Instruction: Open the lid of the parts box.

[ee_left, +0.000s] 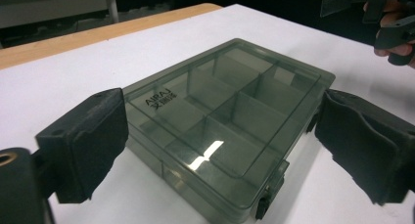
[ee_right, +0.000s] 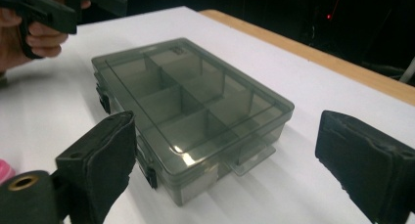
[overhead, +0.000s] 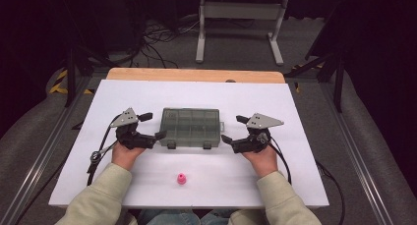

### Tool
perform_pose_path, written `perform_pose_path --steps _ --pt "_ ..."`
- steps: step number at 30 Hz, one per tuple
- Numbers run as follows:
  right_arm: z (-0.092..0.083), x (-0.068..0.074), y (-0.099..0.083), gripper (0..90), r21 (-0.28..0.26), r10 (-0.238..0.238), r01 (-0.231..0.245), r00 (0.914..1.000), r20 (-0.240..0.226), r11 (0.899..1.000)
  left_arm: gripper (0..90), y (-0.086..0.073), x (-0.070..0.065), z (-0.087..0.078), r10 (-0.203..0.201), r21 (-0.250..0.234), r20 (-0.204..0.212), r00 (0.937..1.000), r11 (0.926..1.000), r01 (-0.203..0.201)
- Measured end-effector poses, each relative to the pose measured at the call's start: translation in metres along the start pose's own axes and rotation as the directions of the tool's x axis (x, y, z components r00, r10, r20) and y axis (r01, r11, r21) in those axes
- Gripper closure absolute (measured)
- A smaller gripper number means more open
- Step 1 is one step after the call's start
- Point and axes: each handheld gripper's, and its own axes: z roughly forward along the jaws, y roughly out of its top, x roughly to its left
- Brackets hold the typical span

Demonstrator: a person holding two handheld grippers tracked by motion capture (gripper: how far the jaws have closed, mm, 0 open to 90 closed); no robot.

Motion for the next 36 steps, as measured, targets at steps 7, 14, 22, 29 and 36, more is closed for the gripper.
perform_pose_path --steps 7,14,22,29,36 --pt "0.004 0.001 -0.004 12.3 0.056 0.001 0.0 0.9999 -0.017 0.998 10.6 -0.004 0.004 0.003 -0.002 0.094 -0.012 0.9999 0.9955 0.003" --pt "0.009 0.001 -0.008 14.9 0.117 0.002 0.002 0.9994 -0.034 0.993 12.5 -0.007 0.005 0.005 -0.009 0.157 -0.001 1.0 0.9876 0.009" --pt "0.015 0.004 -0.012 16.7 0.167 0.001 0.008 0.9985 -0.055 0.986 13.6 -0.011 0.005 0.007 -0.008 0.235 0.029 0.9995 0.972 0.001" --pt "0.021 0.005 -0.016 17.9 0.211 -0.002 0.017 0.9975 -0.071 0.977 14.1 -0.014 0.005 0.011 -0.006 0.273 0.032 0.9995 0.9619 -0.003" --pt "0.026 0.006 -0.02 20.3 0.252 0.0 0.022 0.9961 -0.089 0.967 14.4 -0.018 0.006 0.013 -0.01 0.319 0.049 0.9988 0.9477 -0.006"
